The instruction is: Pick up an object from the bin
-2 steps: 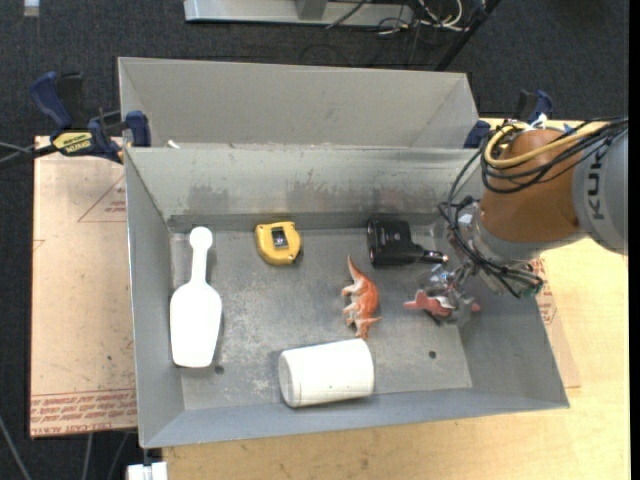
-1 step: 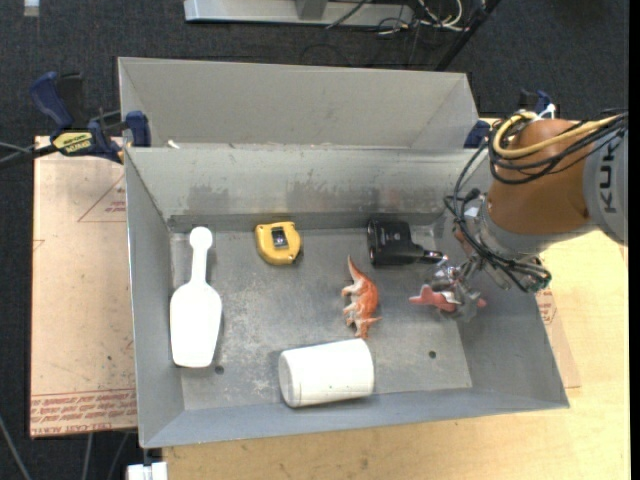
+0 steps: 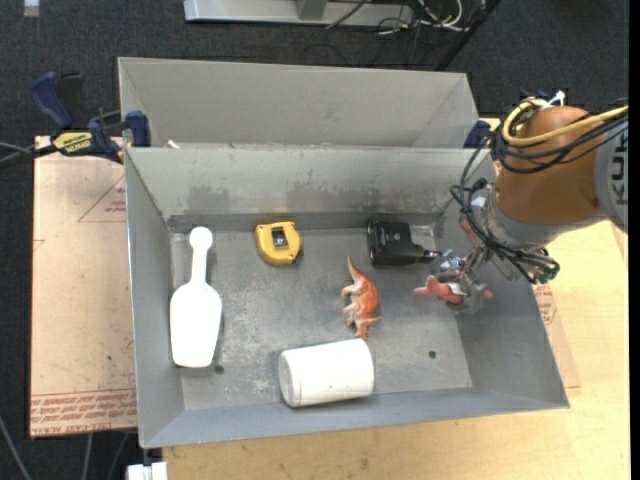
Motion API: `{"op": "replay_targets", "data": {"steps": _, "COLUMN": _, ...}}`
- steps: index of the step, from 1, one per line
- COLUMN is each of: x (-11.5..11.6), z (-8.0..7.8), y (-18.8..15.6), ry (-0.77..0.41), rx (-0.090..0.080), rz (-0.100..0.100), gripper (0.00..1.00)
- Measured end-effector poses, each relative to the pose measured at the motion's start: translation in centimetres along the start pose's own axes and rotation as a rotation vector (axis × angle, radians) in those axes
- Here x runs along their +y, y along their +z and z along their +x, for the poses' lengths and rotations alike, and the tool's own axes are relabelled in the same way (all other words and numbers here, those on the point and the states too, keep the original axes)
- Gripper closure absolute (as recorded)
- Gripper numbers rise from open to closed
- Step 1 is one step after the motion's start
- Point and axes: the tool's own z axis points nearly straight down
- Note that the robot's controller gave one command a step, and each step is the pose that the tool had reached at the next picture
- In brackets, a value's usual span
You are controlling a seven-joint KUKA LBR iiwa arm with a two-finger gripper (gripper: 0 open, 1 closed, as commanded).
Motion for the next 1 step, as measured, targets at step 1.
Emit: {"op": "replay_targets", "data": {"steps": 1, "x": -0.06, "z": -0.1, "y": -1.59, "ry": 0.0, "rx": -0.003, "rz": 0.003, "gripper": 1.0}}
